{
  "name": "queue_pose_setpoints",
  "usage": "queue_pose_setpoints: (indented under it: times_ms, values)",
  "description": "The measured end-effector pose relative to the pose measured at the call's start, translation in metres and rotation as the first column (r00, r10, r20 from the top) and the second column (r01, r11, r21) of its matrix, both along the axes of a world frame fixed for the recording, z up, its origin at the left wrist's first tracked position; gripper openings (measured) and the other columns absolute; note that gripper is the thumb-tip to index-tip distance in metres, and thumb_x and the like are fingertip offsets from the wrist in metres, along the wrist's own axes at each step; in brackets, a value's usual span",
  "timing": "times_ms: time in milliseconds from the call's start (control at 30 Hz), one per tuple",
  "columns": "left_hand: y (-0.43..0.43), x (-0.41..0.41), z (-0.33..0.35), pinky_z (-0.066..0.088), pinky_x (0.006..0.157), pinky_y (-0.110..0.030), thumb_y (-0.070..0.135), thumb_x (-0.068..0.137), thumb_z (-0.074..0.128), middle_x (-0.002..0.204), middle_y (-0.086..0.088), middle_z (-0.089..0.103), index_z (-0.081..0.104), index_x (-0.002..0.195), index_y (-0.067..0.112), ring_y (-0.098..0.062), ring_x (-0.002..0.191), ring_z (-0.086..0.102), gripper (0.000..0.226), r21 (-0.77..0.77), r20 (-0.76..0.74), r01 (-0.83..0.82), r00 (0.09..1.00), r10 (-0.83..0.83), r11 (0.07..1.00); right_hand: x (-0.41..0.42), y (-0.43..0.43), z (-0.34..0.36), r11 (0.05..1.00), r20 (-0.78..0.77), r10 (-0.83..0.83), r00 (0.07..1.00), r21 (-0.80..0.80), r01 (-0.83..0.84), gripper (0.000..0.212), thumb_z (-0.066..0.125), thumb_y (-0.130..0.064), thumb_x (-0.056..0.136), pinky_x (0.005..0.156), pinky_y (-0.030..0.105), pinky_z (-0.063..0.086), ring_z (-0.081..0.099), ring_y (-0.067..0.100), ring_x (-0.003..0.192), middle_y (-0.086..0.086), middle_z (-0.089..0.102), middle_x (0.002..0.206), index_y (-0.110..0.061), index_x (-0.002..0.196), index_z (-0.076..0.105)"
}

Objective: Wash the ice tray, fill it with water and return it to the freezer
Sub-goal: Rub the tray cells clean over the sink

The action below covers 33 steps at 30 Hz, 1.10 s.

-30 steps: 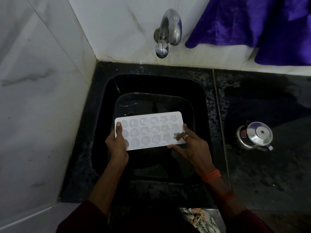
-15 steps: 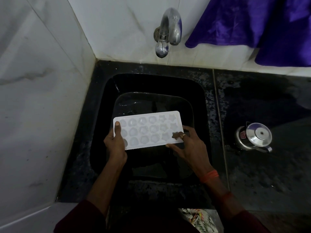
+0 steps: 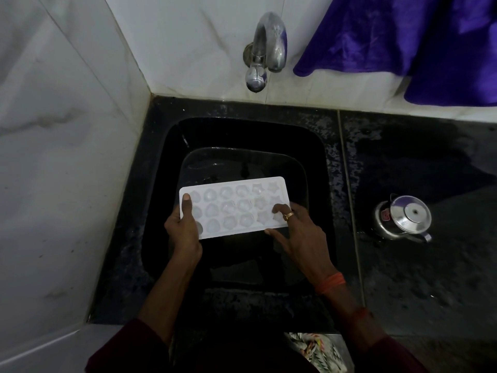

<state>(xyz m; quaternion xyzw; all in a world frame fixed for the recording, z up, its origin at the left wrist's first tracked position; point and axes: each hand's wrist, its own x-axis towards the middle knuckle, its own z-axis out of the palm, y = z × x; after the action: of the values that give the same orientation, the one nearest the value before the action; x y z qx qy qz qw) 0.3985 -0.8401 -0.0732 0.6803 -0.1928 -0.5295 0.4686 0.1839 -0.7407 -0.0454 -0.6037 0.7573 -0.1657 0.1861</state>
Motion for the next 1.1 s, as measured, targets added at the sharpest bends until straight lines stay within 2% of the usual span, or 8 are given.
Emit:
queue_pose_setpoints:
  times_ms: [133, 267, 367, 533, 700, 867, 1100]
  values:
    - [0.001, -0.003, 0.001, 0.061, 0.083, -0.047, 0.046, 0.094, 0.065, 0.091, -0.001, 0.074, 0.075, 0.102, 0.016, -0.025, 0.088, 0.071, 0.033, 0.002, -0.012, -0.001, 1.0, 0.001, 1.0, 0.008, 0.0, 0.002, 0.999, 0.067, -0.016, 0.998, 0.053, 0.013, 0.039, 0.064, -0.044, 0.091, 0.078, 0.041, 0.06, 0.064, 0.023, 0.107, -0.001, 0.029, 0.153, -0.046, 0.126, 0.047]
    - [0.001, -0.004, 0.003, 0.061, 0.079, -0.041, 0.045, 0.094, 0.064, 0.094, -0.003, 0.074, 0.074, 0.105, 0.012, -0.026, 0.091, 0.072, 0.036, -0.008, -0.022, -0.005, 1.0, 0.005, 1.0, 0.012, 0.003, 0.004, 0.997, 0.082, -0.023, 0.996, 0.077, 0.017, 0.036, 0.061, -0.041, 0.093, 0.084, 0.044, 0.059, 0.059, 0.028, 0.118, 0.005, 0.016, 0.161, -0.049, 0.126, 0.048]
    - [0.001, -0.004, 0.004, 0.061, 0.079, -0.039, 0.045, 0.094, 0.064, 0.096, -0.003, 0.074, 0.074, 0.106, 0.012, -0.024, 0.092, 0.071, 0.036, -0.018, -0.01, 0.006, 1.0, -0.006, 1.0, 0.013, 0.005, 0.005, 0.997, 0.077, -0.013, 0.997, 0.076, 0.007, 0.037, 0.06, -0.04, 0.094, 0.089, 0.047, 0.056, 0.046, 0.028, 0.134, 0.004, 0.015, 0.16, -0.048, 0.128, 0.049]
    - [0.002, -0.002, -0.002, 0.06, 0.085, -0.05, 0.054, 0.089, 0.066, 0.098, -0.003, 0.076, 0.076, 0.101, 0.02, -0.026, 0.093, 0.073, 0.038, 0.024, 0.003, 0.039, 0.999, -0.039, 0.999, 0.013, 0.004, 0.004, 0.99, 0.011, 0.01, 1.0, 0.141, -0.011, 0.043, 0.061, -0.044, 0.092, 0.1, 0.059, 0.047, 0.029, 0.034, 0.143, 0.011, 0.008, 0.162, -0.045, 0.133, 0.048]
    - [0.003, -0.005, 0.0, 0.06, 0.086, -0.05, 0.052, 0.09, 0.066, 0.1, -0.004, 0.076, 0.075, 0.108, 0.016, -0.026, 0.095, 0.073, 0.041, 0.004, 0.003, 0.04, 0.999, -0.04, 0.999, 0.008, 0.001, 0.011, 0.993, 0.04, 0.054, 0.998, 0.101, -0.058, 0.035, 0.067, -0.042, 0.088, 0.107, 0.062, 0.034, 0.008, 0.029, 0.152, 0.007, -0.005, 0.166, -0.035, 0.122, 0.061]
    - [0.002, -0.005, 0.002, 0.06, 0.085, -0.048, 0.053, 0.09, 0.066, 0.096, 0.0, 0.076, 0.076, 0.105, 0.019, -0.026, 0.096, 0.073, 0.038, -0.002, 0.006, 0.051, 0.999, -0.051, 0.999, 0.005, -0.002, 0.019, 0.989, -0.018, 0.082, 0.996, 0.124, -0.08, 0.036, 0.065, -0.045, 0.088, 0.107, 0.059, 0.037, 0.021, 0.034, 0.149, 0.014, 0.011, 0.164, -0.032, 0.121, 0.061]
    - [0.003, -0.006, 0.005, 0.06, 0.086, -0.049, 0.046, 0.093, 0.066, 0.096, -0.003, 0.075, 0.075, 0.095, 0.02, -0.031, 0.099, 0.072, 0.027, -0.008, -0.012, 0.041, 0.999, -0.041, 0.999, 0.007, -0.001, 0.027, 0.975, -0.056, 0.112, 0.992, 0.197, -0.099, 0.043, 0.054, -0.053, 0.09, 0.107, 0.057, 0.038, 0.02, 0.034, 0.147, 0.014, 0.008, 0.164, -0.036, 0.129, 0.058]
